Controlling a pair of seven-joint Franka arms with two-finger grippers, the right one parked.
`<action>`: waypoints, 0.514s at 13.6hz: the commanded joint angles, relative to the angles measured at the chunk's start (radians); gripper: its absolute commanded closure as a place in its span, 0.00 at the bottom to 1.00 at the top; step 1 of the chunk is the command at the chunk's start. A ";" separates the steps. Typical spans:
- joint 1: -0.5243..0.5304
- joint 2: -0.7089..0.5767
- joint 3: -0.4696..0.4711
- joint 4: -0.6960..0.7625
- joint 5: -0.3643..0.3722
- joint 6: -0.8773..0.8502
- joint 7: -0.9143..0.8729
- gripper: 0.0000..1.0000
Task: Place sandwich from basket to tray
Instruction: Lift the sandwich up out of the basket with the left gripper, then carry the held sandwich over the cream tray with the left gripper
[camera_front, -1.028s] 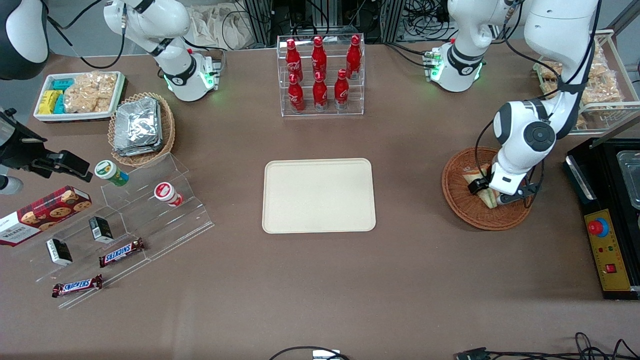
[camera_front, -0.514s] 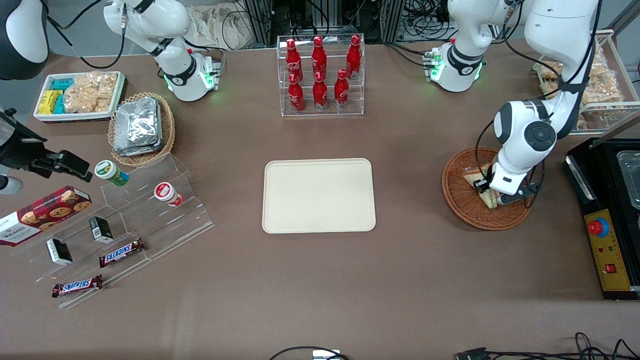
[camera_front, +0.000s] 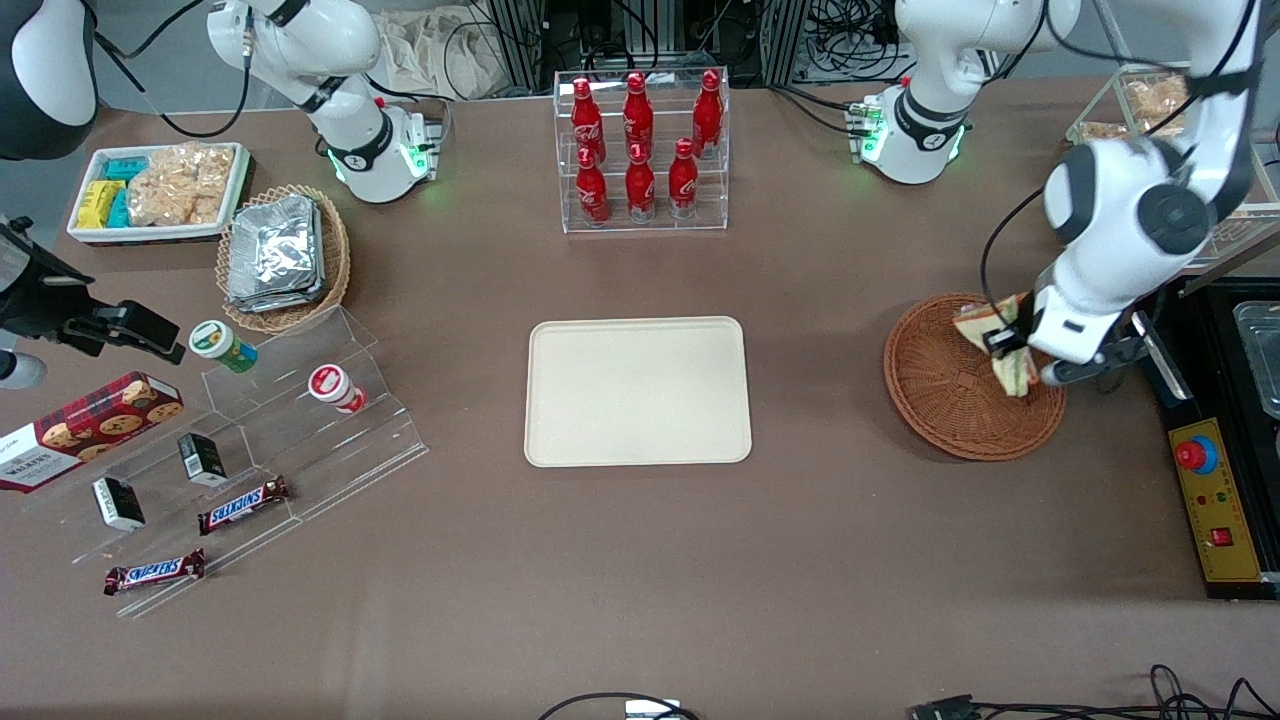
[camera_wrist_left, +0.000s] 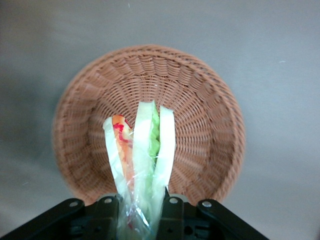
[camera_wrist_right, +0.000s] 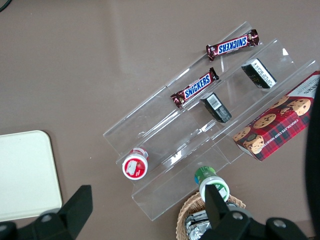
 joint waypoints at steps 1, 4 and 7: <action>-0.006 -0.061 0.007 0.161 -0.006 -0.237 0.045 0.92; -0.035 -0.020 -0.038 0.394 -0.018 -0.475 0.040 0.91; -0.038 0.058 -0.175 0.526 -0.023 -0.551 0.036 0.85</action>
